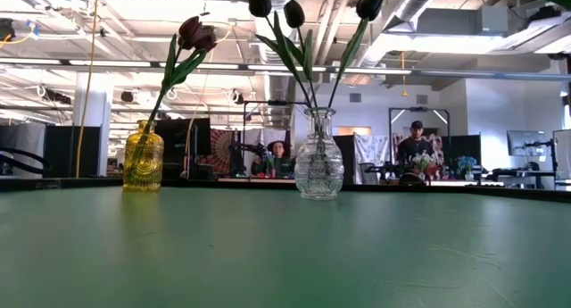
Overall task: Sort flowers into vase by color
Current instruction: Return to Home Position
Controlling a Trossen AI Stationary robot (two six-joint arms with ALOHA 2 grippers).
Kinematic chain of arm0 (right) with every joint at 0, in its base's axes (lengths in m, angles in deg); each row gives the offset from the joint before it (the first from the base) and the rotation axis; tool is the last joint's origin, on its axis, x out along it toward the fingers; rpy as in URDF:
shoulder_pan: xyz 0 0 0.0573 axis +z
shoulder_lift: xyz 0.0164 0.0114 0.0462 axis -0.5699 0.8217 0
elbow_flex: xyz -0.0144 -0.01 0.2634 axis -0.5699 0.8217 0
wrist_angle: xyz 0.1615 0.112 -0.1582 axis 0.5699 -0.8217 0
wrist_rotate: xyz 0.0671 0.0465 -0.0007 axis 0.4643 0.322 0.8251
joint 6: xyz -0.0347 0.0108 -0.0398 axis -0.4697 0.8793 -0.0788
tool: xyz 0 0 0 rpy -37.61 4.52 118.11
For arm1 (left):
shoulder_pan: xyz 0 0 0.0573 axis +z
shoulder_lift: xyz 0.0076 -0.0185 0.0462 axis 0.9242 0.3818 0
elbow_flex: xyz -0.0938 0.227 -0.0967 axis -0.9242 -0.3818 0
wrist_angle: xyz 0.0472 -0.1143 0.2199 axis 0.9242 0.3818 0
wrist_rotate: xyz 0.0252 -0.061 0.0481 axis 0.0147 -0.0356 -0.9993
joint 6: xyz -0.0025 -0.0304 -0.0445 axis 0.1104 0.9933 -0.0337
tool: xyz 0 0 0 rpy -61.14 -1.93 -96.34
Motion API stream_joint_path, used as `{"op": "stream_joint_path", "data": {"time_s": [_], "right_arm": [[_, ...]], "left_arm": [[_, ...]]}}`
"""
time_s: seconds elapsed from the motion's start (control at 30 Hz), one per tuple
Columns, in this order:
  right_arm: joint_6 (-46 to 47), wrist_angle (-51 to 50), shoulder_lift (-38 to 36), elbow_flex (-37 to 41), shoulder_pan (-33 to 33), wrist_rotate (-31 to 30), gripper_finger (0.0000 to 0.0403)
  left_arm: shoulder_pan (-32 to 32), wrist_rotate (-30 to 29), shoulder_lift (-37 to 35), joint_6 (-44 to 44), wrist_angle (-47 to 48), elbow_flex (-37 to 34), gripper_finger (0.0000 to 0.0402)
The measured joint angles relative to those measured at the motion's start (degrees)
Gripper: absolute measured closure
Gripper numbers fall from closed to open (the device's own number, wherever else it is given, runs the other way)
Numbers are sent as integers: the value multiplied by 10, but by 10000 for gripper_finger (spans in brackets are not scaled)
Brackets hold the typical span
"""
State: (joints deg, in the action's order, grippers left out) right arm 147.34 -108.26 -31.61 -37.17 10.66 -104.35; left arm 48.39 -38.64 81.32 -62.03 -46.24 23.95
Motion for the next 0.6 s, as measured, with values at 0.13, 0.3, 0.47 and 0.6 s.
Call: {"op": "stream_joint_path", "data": {"time_s": [0.13, 0.3, 0.47, 0.6], "right_arm": [[-67, 0, 2, 0, -75, -4, 266], [-167, 9, 1, 0, -184, -48, 295], [-304, 40, 1, 0, -301, -61, 313], [-416, 84, 1, 0, -393, -60, 325]], "left_arm": [[27, 0, -21, 6, 20, 0, 278], [72, 10, -55, -1, 35, 0, 278], [118, 19, -96, -12, 92, 0, 278], [139, 20, -129, -40, 139, 0, 278]]}}
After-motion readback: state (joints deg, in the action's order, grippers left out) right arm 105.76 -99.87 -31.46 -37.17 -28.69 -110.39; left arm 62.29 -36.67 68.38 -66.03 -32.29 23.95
